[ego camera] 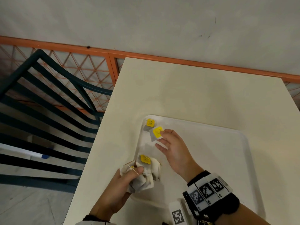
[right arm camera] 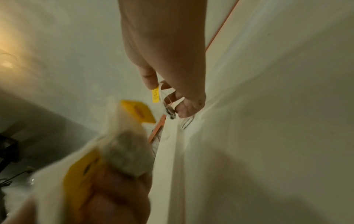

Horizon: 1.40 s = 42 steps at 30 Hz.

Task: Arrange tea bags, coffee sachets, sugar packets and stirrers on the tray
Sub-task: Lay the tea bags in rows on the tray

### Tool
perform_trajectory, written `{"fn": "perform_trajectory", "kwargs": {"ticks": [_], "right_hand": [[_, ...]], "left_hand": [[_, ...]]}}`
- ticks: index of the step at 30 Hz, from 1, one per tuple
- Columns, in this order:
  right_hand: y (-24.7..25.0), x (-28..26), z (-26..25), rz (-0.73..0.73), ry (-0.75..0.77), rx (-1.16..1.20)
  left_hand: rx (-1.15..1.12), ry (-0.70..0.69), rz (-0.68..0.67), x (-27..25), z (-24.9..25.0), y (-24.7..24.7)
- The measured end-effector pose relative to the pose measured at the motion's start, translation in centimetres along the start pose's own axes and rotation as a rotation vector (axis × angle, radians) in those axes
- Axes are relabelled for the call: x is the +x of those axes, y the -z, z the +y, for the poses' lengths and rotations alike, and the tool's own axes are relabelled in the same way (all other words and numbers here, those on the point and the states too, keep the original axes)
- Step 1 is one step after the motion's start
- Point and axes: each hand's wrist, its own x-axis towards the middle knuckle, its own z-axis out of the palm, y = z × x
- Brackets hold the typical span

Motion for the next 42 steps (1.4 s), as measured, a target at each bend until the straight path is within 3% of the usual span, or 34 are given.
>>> {"fn": "perform_trajectory", "kwargs": {"ticks": [3, 5, 10, 13, 15, 17, 21, 26, 34, 42], "right_hand": [[0.9, 1.1, -0.9, 0.094, 0.083, -0.029], [1.4, 2.1, -1.1, 0.167, 0.169, -0.186], [3.2, 4.3, -0.6, 0.254, 0.381, -0.903], [4.1, 3.6, 0.0, 0.236, 0.680, -1.267], [4.5, 2.7, 0.8, 0.169, 0.801, -1.425], [4.6, 1.9, 1.6, 0.071, 0.779, -1.520], [4.3, 2.1, 2.0, -0.079, 0.662, -1.547], [3.8, 2.9, 0.9, -0.121, 0.650, -1.567], [3.3, 3.5, -0.2, -0.226, 0.527, -1.607], [3.2, 3.9, -1.1, -0.282, 0.560, -1.587]], "left_hand": [[-0.053, -0.025, 0.028, -0.2, -0.1, 1.1], [-0.044, -0.058, 0.042, -0.5, 0.1, 1.8], [-0.048, 0.007, 0.188, -0.7, 0.3, 2.7], [-0.018, -0.026, 0.129, -0.7, 0.9, 2.1], [-0.038, -0.014, 0.165, -0.6, 0.4, 2.2], [-0.089, 0.057, 0.229, -0.6, -0.2, 2.6], [-0.059, 0.104, 0.218, -0.6, -0.7, 2.5], [-0.020, -0.025, 0.081, -0.1, -1.2, 3.1], [-0.038, -0.079, 0.031, -0.1, -0.8, 2.6], [-0.022, -0.072, 0.052, -0.1, -0.6, 2.3]]}}
